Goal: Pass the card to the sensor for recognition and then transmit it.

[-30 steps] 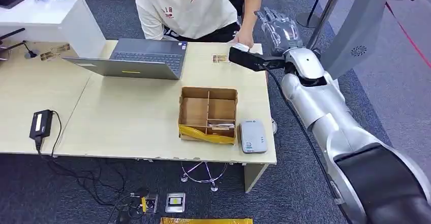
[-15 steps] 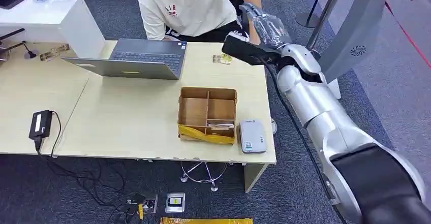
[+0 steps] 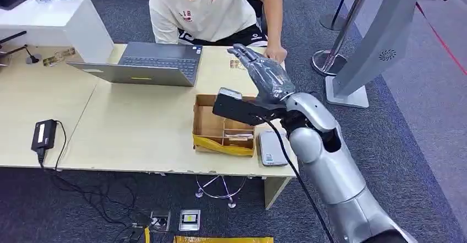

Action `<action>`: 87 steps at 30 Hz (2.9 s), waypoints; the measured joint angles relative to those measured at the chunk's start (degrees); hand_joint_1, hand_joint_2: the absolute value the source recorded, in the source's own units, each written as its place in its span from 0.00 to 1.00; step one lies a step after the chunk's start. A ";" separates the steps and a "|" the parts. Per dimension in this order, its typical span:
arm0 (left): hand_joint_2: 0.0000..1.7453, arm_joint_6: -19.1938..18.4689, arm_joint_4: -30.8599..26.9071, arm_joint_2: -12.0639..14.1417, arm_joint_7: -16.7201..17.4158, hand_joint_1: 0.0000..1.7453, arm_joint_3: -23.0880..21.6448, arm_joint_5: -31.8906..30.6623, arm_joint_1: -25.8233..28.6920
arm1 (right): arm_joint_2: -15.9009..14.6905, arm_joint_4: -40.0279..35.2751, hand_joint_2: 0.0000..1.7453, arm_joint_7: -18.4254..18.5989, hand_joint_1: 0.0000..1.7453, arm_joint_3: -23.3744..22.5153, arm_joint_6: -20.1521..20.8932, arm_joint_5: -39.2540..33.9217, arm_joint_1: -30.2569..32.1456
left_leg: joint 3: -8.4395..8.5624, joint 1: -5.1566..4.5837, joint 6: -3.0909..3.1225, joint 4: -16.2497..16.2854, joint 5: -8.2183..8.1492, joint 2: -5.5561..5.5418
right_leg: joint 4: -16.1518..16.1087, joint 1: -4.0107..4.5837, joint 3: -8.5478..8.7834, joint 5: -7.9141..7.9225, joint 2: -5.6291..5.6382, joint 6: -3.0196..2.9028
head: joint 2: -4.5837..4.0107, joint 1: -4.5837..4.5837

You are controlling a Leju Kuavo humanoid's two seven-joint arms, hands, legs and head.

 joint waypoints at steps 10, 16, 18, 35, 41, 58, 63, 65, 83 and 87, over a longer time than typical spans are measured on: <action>1.00 -0.53 -0.09 -0.48 0.42 0.00 0.00 0.07 -1.60 | -1.95 -6.98 1.00 -2.93 0.00 1.09 -0.59 1.44 4.57 | -0.01 0.01 0.00 0.00 0.00 0.02 | 0.02 0.00 0.04 0.02 -0.01 -0.01 | 0.00 0.00; 1.00 -0.57 -0.11 -0.59 1.40 0.00 0.00 -0.66 -1.71 | -1.84 -4.31 1.00 -6.04 0.00 3.39 -8.62 7.65 7.14 | -0.05 0.01 0.00 -0.02 0.00 0.00 | 0.02 0.01 0.04 0.00 -0.04 -0.03 | 0.00 -0.02; 1.00 -0.70 -0.11 -0.59 2.01 0.00 -0.02 -1.14 -2.03 | -1.47 -1.81 1.00 -7.22 0.00 3.98 -11.52 8.06 8.11 | -0.06 0.01 0.00 -0.02 0.00 -0.01 | 0.02 0.01 0.04 0.00 -0.06 -0.03 | 0.00 -0.02; 1.00 -1.16 -0.13 -0.81 3.76 0.00 -0.07 -1.92 -4.13 | 2.11 14.96 1.00 -9.03 0.00 6.77 -16.94 8.37 9.13 | -0.09 0.01 0.00 -0.02 0.00 -0.02 | 0.03 0.01 0.02 0.00 -0.05 -0.03 | 0.00 0.00; 1.00 -1.07 -0.13 -0.94 3.74 0.00 -0.07 -1.88 -4.01 | 2.86 18.18 1.00 -8.42 0.00 8.02 -17.05 7.69 9.11 | -0.08 0.01 0.00 -0.02 0.00 -0.02 | 0.03 0.01 0.02 0.00 -0.06 -0.03 | 0.00 0.00; 1.00 0.17 -0.11 -1.09 4.13 0.00 -0.07 -1.20 -3.19 | 3.12 22.24 1.00 -8.00 0.00 9.57 -19.10 6.84 9.04 | -0.08 0.01 0.00 -0.02 0.00 -0.02 | 0.03 0.01 0.02 0.00 -0.06 -0.03 | 0.02 0.00; 1.00 0.50 -0.11 -1.09 4.13 0.00 -0.07 -1.18 -2.96 | 3.39 23.36 1.00 -7.98 0.00 9.90 -20.00 6.84 8.92 | -0.08 0.01 0.00 -0.02 0.00 -0.02 | 0.03 0.01 0.02 0.00 -0.05 -0.03 | 0.00 0.00; 1.00 0.50 -0.11 -1.09 4.13 0.00 -0.07 -1.18 -2.91 | 3.41 23.77 1.00 -7.61 0.00 9.95 -20.15 6.77 8.75 | -0.08 0.01 0.00 -0.02 0.00 -0.02 | 0.03 0.01 0.02 0.00 -0.05 -0.03 | 0.00 0.00; 1.00 -0.07 -0.11 -1.14 4.31 0.00 -0.07 -1.20 -2.98 | 3.49 28.65 1.00 -5.42 0.00 9.99 -22.25 7.23 6.55 | -0.07 0.01 0.00 -0.02 0.00 -0.02 | 0.03 0.01 0.02 0.00 -0.05 -0.03 | 0.00 0.00; 1.00 -0.22 -0.11 -1.14 4.31 0.00 -0.07 -1.20 -3.00 | 3.49 30.29 1.00 -5.14 0.00 9.99 -23.76 7.89 6.17 | -0.07 0.01 0.00 -0.02 0.00 -0.01 | 0.03 0.01 0.02 0.00 -0.05 -0.03 | 0.00 0.00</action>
